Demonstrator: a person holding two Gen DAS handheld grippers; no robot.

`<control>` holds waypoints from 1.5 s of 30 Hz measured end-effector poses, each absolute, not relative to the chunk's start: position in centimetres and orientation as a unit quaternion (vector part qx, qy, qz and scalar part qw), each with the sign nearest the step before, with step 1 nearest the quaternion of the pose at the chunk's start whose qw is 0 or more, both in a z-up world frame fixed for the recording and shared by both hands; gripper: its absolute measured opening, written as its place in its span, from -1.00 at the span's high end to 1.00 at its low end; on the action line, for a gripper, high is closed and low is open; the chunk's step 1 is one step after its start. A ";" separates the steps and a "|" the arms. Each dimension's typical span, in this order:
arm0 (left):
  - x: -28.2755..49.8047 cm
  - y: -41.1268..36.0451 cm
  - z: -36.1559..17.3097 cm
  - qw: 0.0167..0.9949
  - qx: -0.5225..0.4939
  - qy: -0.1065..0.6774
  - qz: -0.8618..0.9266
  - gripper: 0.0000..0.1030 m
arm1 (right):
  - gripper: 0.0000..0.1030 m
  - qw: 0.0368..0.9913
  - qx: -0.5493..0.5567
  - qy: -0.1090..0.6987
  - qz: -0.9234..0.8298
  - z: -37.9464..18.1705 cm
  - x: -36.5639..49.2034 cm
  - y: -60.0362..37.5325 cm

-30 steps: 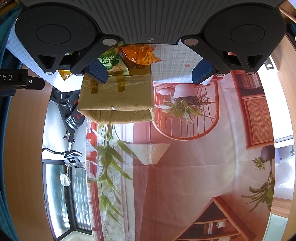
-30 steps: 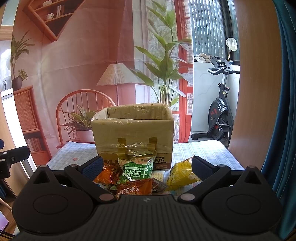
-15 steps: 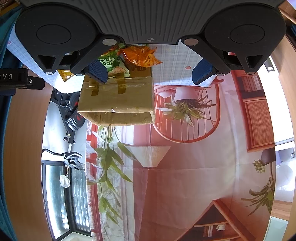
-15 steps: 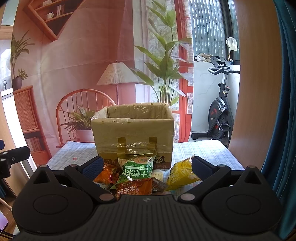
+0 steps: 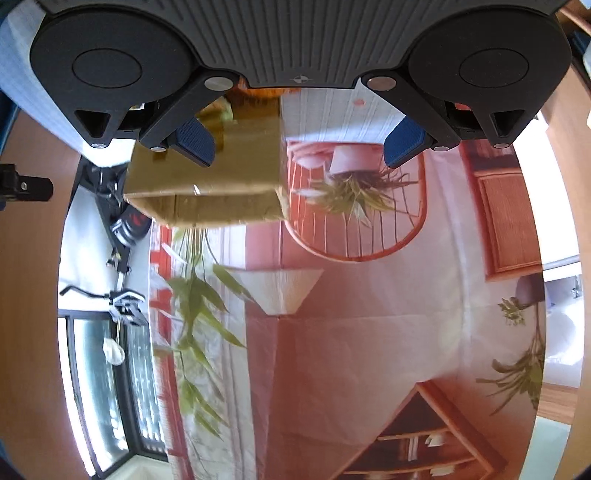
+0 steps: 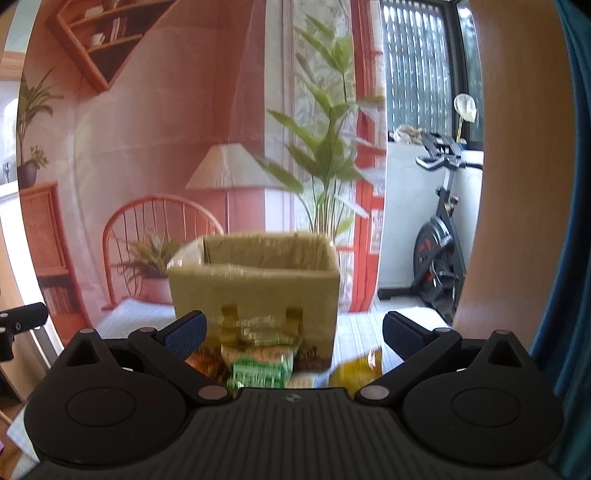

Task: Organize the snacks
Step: 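Grasp the green snack bag with the left tool while the right tool grasps the orange corn-chip bag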

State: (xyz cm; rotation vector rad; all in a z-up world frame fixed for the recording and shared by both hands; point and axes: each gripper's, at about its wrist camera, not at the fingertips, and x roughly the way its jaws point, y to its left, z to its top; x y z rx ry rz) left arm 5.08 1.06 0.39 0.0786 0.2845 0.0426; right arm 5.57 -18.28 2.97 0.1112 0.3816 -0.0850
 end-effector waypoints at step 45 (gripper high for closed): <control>14.5 1.4 -20.1 0.929 0.042 0.353 -0.106 -0.91 | -1.00 0.934 0.078 0.344 0.063 -15.5 15.9 -15.8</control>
